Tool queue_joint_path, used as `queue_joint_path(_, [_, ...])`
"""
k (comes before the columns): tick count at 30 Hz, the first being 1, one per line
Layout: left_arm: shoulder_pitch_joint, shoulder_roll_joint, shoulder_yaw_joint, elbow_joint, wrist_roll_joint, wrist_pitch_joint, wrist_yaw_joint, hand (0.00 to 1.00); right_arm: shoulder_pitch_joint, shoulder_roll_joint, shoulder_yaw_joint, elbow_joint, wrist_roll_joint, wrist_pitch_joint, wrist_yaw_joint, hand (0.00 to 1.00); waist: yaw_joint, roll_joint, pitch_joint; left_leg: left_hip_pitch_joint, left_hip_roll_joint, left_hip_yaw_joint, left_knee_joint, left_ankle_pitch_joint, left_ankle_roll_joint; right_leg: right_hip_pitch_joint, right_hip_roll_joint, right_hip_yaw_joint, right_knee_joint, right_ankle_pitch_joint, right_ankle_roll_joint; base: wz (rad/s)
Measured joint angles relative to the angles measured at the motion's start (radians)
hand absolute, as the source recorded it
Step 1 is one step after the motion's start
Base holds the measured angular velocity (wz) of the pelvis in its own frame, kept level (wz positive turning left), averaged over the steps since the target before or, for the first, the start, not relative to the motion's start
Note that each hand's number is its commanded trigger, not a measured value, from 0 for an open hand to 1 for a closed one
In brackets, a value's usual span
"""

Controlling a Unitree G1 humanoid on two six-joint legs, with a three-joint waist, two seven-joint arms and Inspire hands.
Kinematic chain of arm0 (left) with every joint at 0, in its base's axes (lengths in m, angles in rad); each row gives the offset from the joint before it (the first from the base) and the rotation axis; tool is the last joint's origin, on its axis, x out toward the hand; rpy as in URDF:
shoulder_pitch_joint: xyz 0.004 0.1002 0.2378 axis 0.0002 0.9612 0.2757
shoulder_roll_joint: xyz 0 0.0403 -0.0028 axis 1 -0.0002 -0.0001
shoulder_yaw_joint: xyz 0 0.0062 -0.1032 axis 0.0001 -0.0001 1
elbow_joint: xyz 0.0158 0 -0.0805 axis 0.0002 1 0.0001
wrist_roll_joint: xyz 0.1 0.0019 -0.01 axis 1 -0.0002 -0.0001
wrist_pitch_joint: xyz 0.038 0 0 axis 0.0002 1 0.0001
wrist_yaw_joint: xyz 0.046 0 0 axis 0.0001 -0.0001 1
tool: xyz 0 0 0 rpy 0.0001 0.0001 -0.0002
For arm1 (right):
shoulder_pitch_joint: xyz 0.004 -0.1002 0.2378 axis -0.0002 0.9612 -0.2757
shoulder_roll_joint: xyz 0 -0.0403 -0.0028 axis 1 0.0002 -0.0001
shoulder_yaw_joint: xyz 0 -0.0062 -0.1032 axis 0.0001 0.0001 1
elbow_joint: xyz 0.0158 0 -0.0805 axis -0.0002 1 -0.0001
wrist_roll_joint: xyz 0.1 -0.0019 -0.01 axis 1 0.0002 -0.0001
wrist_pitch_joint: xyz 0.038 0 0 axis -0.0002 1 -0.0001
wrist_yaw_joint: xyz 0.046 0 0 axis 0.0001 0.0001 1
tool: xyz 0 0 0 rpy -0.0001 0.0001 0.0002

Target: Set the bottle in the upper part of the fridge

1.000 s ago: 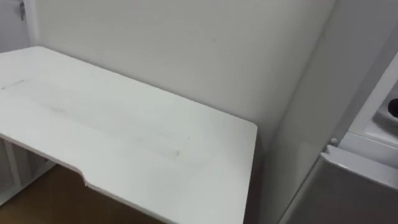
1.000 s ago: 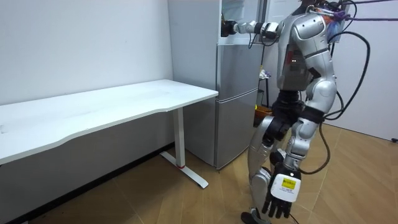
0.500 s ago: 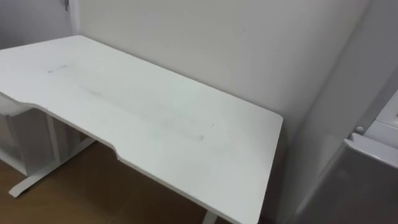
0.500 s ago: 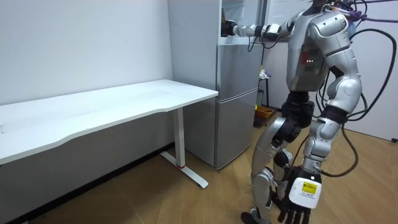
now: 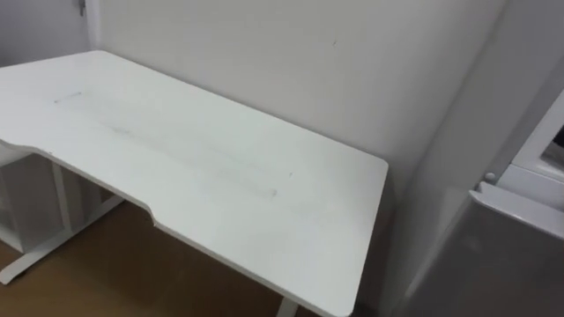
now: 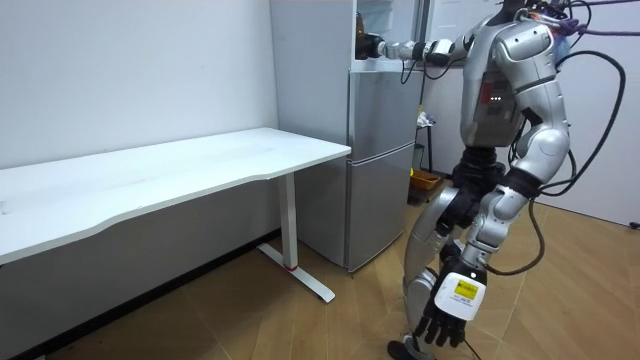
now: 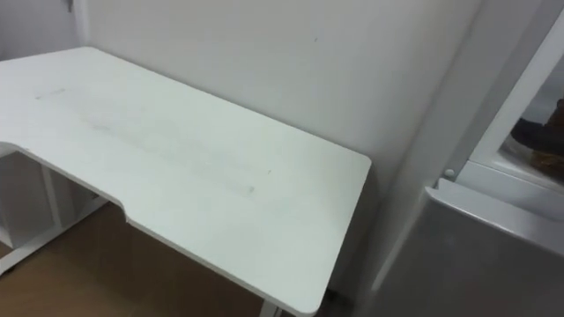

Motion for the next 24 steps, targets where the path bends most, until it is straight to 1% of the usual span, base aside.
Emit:
queue_joint_path(2, [0.0,0.0,0.003,0.0,-0.015,-0.001,0.0,0.0,0.004,0.0,-0.021,0.001,-0.003,0.0,0.02,0.0,0.0,0.001,0.0009,-0.002,0.001,0.0,0.0,-0.001,0.0,-0.002,0.0,-0.003,-0.003,0.0,0.0,0.0])
queue_joint_path(6, [0.0,0.0,0.009,0.001,-0.015,0.007,-0.001,0.0,0.002,-0.003,-0.028,0.033,-0.032,0.0,0.054,0.0,0.0,0.003,0.0011,0.009,0.0,-0.002,0.0,-0.001,-0.001,0.009,0.004,-0.002,-0.015,-0.001,0.002,0.05])
queue_joint_path(8, [0.001,0.001,0.01,0.009,-0.015,0.01,-0.006,0.0,0.004,-0.004,-0.028,0.056,-0.055,0.0,0.078,0.0,0.0,0.003,0.0011,0.018,-0.002,-0.004,-0.005,-0.002,-0.001,0.017,0.003,-0.002,-0.018,-0.005,0.006,0.06])
queue_joint_path(9, [0.001,0.001,0.01,0.012,-0.016,0.013,-0.01,0.0,0.003,-0.008,-0.028,0.069,-0.063,0.001,0.094,0.0,0.001,0.003,0.0012,0.021,-0.003,-0.004,-0.006,-0.002,-0.001,0.021,0.003,-0.002,-0.019,-0.009,0.009,0.05])
queue_joint_path(12, [0.006,0.001,0.009,0.012,-0.03,0.024,-0.025,0.0,0.003,-0.025,-0.027,0.075,-0.069,0.002,0.136,0.0,0.002,0.002,0.0015,0.019,-0.002,-0.005,-0.008,-0.001,-0.001,0.018,0.003,-0.001,-0.019,-0.009,0.008,0.01])
queue_joint_path(14, [0.007,0.002,0.009,0.012,-0.033,0.03,-0.025,0.0,0.003,-0.037,-0.027,0.083,-0.07,0.003,0.173,0.0,0.002,-0.002,0.0016,0.02,-0.003,-0.005,-0.01,-0.002,-0.001,0.021,0.005,-0.002,-0.026,-0.008,0.007,0.0])
queue_joint_path(18, [0.001,0.002,0.009,0.012,-0.033,0.04,-0.024,0.0,0.001,-0.042,-0.027,0.105,-0.07,0.005,0.214,0.0,0.002,-0.013,0.0029,0.033,-0.003,-0.004,-0.015,-0.003,-0.004,0.034,0.007,-0.002,-0.035,-0.006,0.006,0.0])
queue_joint_path(19, [0.0,0.002,0.009,0.012,-0.034,0.04,-0.024,0.0,0.001,-0.042,-0.027,0.109,-0.07,0.008,0.221,0.0,0.002,-0.017,0.0013,0.033,-0.002,-0.004,-0.015,-0.004,-0.005,0.035,0.008,-0.002,-0.035,-0.007,0.007,0.0])
queue_joint_path(20, [-0.002,0.002,0.009,0.012,-0.034,0.04,-0.024,0.0,0.001,-0.042,-0.027,0.109,-0.072,0.01,0.225,0.0,0.002,-0.02,0.0023,0.033,-0.001,-0.004,-0.015,-0.005,-0.006,0.034,0.009,-0.002,-0.035,-0.007,0.007,0.0])
queue_joint_path(24, [-0.009,0.003,0.009,0.012,-0.034,0.043,-0.024,0.0,0.0,-0.045,-0.028,0.109,-0.103,0.012,0.234,0.0,0.003,-0.022,0.0018,0.034,-0.001,-0.004,-0.013,-0.006,-0.006,0.034,0.01,-0.002,-0.035,-0.006,0.006,0.0])
